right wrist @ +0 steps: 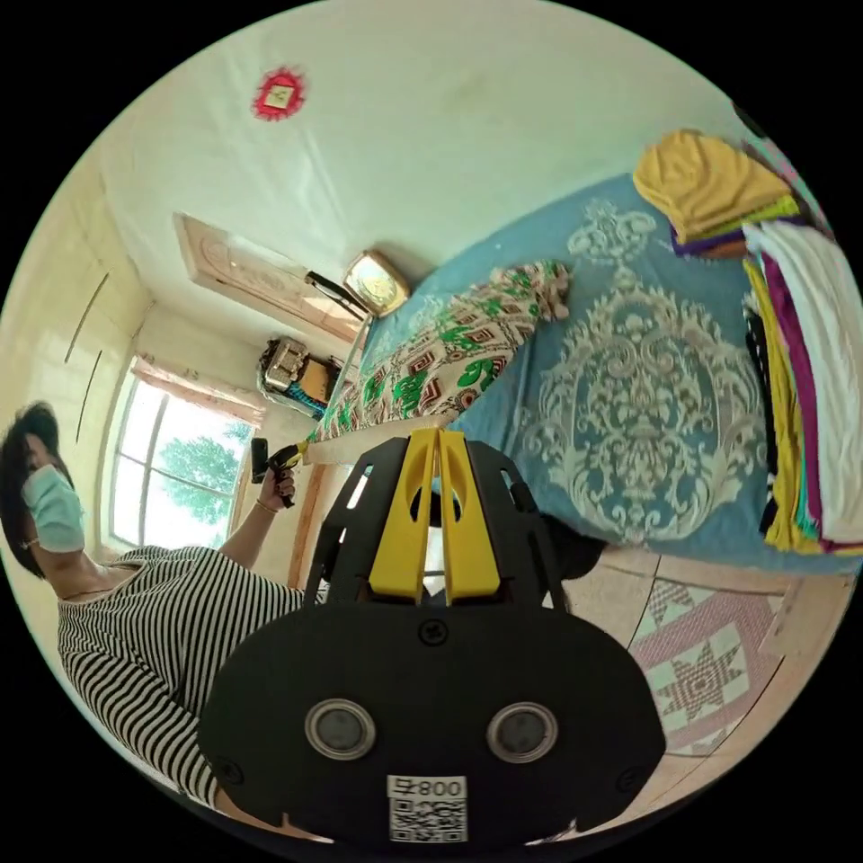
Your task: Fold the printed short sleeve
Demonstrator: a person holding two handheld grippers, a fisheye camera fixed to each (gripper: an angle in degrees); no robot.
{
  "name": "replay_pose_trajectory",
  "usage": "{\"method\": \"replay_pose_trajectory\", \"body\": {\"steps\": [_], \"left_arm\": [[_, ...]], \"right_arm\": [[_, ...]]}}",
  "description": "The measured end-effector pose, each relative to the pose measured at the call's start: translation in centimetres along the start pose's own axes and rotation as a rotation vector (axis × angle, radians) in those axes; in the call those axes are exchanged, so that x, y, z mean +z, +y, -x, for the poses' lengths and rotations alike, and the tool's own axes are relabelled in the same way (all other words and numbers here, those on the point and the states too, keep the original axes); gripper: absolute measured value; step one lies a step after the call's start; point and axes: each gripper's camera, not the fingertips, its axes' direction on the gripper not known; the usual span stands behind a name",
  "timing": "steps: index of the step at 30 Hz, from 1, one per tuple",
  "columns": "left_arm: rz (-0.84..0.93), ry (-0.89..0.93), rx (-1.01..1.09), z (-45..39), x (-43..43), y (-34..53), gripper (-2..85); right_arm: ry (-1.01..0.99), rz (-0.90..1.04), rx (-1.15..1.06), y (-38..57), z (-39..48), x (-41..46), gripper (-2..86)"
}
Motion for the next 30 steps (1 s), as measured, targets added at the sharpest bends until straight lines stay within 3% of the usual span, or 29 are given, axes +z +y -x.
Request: {"method": "replay_pose_trajectory", "body": {"steps": [3,9,30], "left_arm": [[0.035,-0.006,-0.121,2.6,3.2,2.2,2.3],[0.085,-0.057,-0.122,0.7,6.0,2.2,2.2],[0.095,-0.164,-0.148,-7.3,14.4,-3.3,2.4]], "right_arm": [[0.001,0.115,0.172,2.9,-5.6,4.1,0.2],[0.084,0.219,0.233,5.0,-8.3,7.5,0.2],[0.058,0.191,0.3,7.7,-10.6,11.7,0.3]]}}
